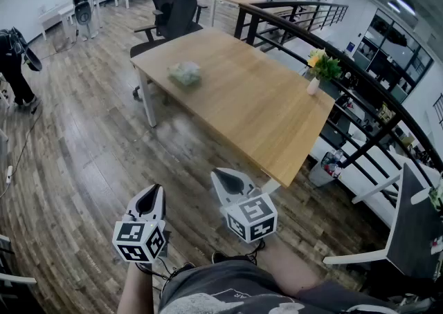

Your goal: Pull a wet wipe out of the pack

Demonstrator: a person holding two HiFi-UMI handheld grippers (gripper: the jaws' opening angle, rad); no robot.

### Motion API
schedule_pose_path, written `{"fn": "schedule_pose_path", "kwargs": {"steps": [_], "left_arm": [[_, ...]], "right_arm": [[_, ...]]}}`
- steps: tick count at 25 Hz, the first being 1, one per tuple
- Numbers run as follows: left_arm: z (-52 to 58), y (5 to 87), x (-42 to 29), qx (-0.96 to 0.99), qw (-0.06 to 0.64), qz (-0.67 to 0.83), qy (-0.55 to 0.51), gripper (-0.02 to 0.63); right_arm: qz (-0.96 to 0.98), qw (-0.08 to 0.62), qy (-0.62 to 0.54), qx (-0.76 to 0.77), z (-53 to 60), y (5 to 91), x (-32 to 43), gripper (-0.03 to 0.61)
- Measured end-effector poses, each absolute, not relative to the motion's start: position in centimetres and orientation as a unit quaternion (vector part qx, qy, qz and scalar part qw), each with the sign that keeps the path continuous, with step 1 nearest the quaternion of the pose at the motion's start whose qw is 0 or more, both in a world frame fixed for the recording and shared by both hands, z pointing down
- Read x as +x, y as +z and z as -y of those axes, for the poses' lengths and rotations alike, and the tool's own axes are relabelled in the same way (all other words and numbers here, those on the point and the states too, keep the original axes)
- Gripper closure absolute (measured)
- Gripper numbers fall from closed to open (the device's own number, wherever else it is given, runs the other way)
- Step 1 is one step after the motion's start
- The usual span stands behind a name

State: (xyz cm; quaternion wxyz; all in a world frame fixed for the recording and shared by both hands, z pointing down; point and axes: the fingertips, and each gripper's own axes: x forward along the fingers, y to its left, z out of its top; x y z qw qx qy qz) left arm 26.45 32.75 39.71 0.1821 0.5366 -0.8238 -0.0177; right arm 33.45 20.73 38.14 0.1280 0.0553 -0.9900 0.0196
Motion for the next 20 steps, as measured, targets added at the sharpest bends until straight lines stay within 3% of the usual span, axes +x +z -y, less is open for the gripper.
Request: {"fn": "schedule_pose_path", "kwargs": {"steps": [16, 20], "left_arm": [[-35.5, 40.7, 25.8, 0.535, 0.207, 0.819, -0.025, 0.586], [-36.7, 40.9, 25.8, 0.537, 0.206, 0.818, -0.023, 0.586]], "right_arm": [[0.988, 0.131, 0.049, 0.060, -23.3, 38.7, 33.0, 0.554], [0.989, 0.096, 0.083, 0.076, -23.5, 38.3, 32.8, 0.554]]}}
